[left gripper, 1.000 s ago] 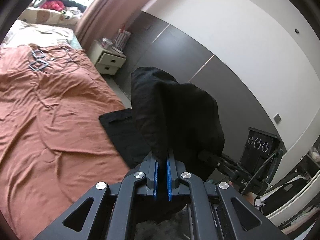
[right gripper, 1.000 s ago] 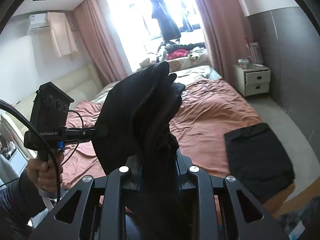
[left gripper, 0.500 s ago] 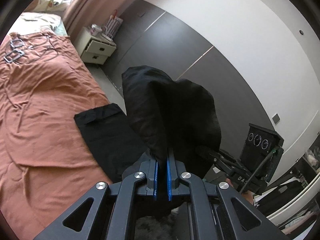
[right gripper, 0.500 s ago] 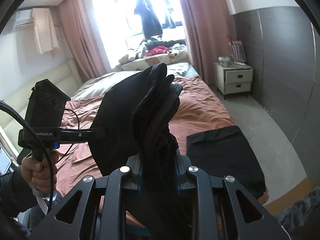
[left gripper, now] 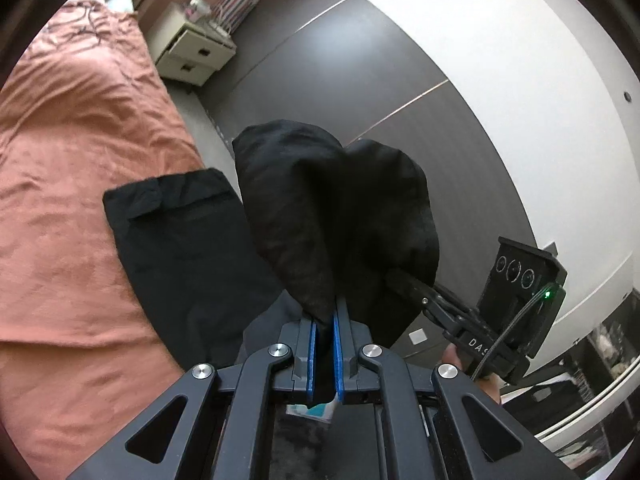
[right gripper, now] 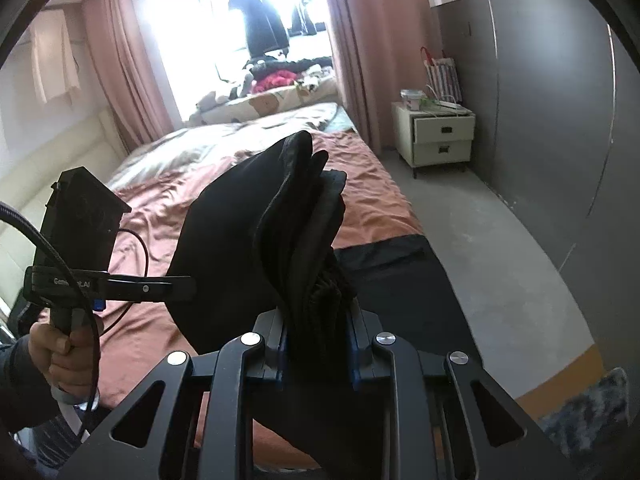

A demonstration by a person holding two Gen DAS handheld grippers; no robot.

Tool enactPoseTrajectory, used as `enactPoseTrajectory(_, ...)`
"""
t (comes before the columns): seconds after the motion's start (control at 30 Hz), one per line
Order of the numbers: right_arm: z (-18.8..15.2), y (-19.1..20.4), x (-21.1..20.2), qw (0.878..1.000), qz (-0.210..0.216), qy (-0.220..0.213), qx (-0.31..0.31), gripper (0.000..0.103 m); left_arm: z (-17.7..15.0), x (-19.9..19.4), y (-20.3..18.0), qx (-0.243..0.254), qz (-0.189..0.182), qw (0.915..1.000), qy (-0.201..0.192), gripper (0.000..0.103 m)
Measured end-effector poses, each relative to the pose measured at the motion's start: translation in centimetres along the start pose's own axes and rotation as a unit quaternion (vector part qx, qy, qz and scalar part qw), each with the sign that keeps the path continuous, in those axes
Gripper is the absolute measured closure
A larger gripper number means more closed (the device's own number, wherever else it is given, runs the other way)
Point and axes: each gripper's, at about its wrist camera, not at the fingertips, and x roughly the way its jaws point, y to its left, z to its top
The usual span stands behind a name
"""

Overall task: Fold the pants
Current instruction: 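Lift the folded shorts with both tools and carry them toward the bed's foot corner, then lower the folded shorts onto the bed corner and open both tools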

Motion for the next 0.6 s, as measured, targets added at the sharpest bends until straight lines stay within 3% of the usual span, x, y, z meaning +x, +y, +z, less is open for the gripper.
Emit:
enactPoseTrajectory(0.37,1.8,2.2,4.7,0.998,-0.032,0.046,-0.001,0.084,1.4,3.6,5.2,-0.043,0.006,0.999,0.011,0.096)
enactPoseTrajectory(0.6,2.4,1.2,6.4,0.997,-0.044,0.058,0.019,0.084,2.5,4.3,7.6,-0.05,0.012,0.9987,0.006,0.096)
